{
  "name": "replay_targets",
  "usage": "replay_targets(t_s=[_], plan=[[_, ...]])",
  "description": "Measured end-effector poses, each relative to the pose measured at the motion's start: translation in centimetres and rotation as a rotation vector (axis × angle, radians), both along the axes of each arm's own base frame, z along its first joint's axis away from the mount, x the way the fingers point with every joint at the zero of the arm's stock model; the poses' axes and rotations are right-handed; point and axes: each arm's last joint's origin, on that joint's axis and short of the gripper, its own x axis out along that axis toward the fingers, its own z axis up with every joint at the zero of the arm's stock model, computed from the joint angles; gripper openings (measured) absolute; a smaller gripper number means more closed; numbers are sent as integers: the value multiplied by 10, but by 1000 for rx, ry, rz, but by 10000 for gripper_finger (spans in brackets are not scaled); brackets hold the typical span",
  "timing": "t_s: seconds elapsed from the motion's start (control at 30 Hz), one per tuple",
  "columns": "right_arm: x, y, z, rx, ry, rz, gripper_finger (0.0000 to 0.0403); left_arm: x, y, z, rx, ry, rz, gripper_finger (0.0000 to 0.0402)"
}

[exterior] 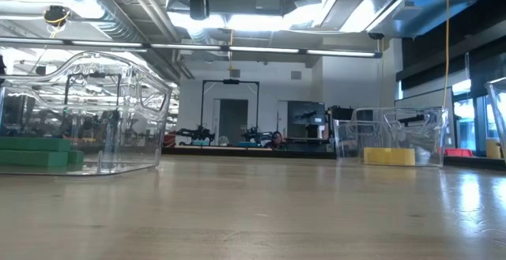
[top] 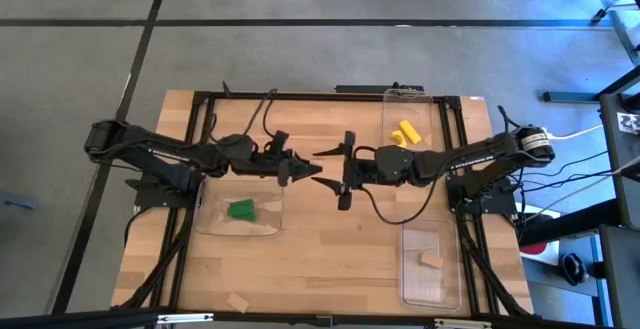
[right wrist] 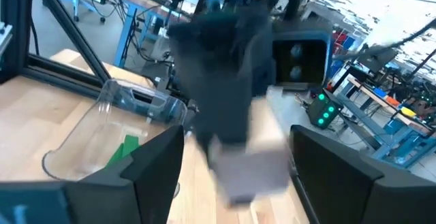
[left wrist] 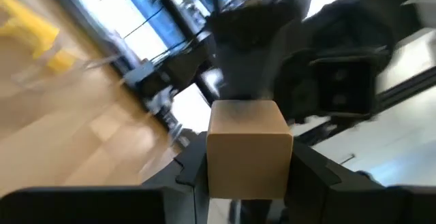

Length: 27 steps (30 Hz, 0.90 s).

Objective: Sort & place blocks by color
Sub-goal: Put the top brown block into the bottom right transparent bin

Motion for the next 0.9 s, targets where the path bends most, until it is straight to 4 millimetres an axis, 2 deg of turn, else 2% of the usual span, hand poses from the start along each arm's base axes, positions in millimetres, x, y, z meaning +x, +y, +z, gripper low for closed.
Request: replay_targets(t_s=[0.23, 0.7, 0.9], plan=[[2, 1, 1, 7, -27, 24, 263, 4, 0, -5, -22, 10, 0, 122], [3, 0, -3, 28, -7, 12, 153, 3, -1, -3, -34, -8, -23, 122], [3, 0, -4, 26, -1, 11, 142, 3, 0, -3, -45, -9, -21, 122]])
